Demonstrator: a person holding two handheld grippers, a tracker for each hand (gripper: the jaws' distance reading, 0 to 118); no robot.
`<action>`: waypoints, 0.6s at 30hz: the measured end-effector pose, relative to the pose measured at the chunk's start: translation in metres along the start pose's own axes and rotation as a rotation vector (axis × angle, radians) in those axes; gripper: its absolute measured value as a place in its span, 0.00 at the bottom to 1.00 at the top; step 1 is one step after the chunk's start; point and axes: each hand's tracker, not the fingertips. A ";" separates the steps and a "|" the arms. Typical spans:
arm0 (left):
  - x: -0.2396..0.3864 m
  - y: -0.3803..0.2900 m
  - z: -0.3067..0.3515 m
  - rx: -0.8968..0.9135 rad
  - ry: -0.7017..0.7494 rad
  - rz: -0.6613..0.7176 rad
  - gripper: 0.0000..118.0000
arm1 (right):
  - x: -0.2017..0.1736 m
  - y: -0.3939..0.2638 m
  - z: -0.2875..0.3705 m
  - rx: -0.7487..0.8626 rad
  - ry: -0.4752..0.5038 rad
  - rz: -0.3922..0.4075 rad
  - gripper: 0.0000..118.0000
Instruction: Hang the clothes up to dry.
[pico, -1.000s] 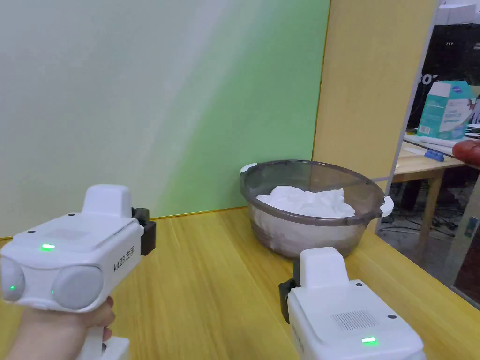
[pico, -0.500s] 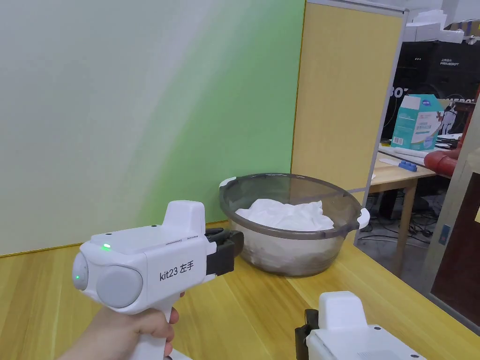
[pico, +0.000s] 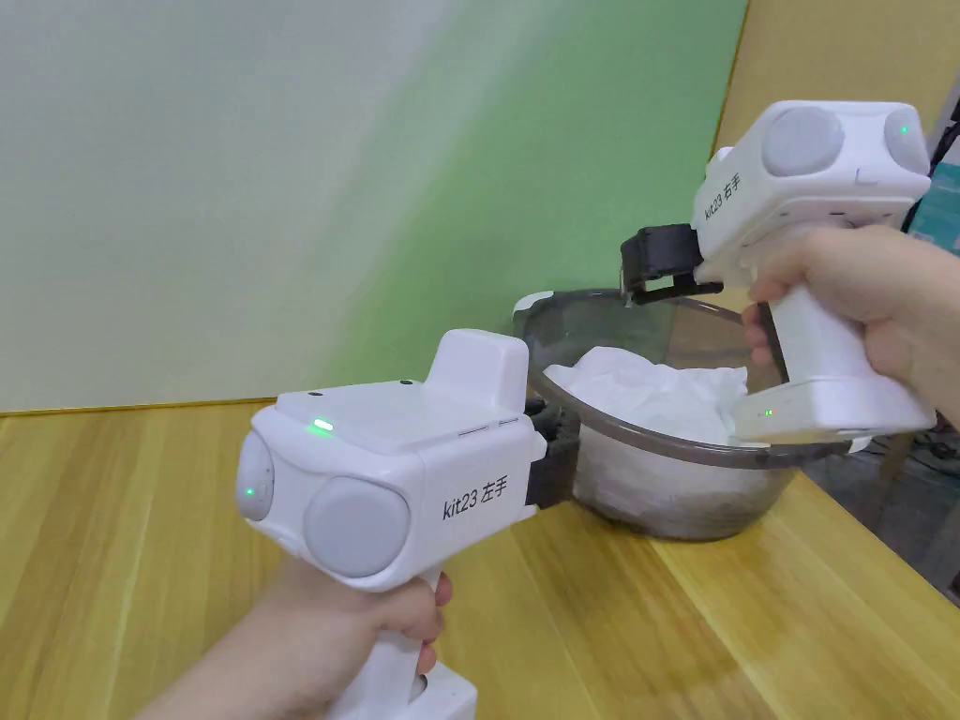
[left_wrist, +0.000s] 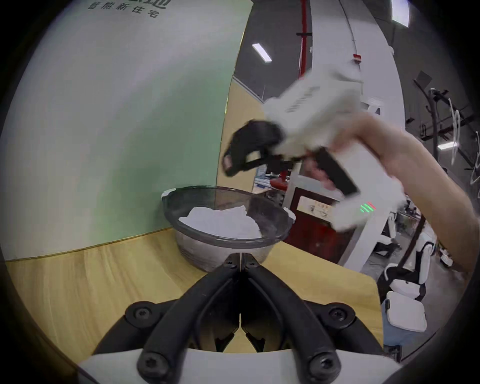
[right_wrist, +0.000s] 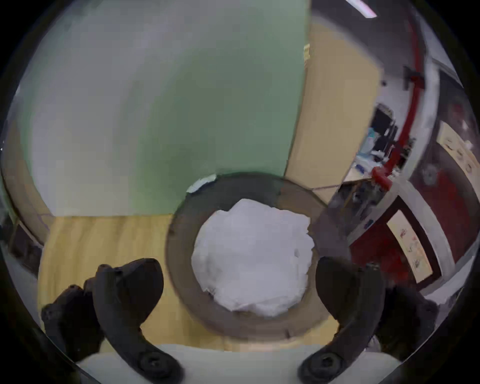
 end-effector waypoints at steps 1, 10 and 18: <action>-0.005 -0.001 -0.006 -0.003 -0.003 0.003 0.00 | 0.007 0.016 -0.032 -0.080 0.014 -0.026 0.98; -0.041 -0.005 -0.057 -0.041 0.038 -0.020 0.00 | 0.006 0.051 -0.242 -0.320 0.088 -0.092 0.93; -0.063 -0.022 -0.081 -0.061 0.070 -0.006 0.00 | -0.005 0.008 -0.309 -0.429 0.025 0.007 0.86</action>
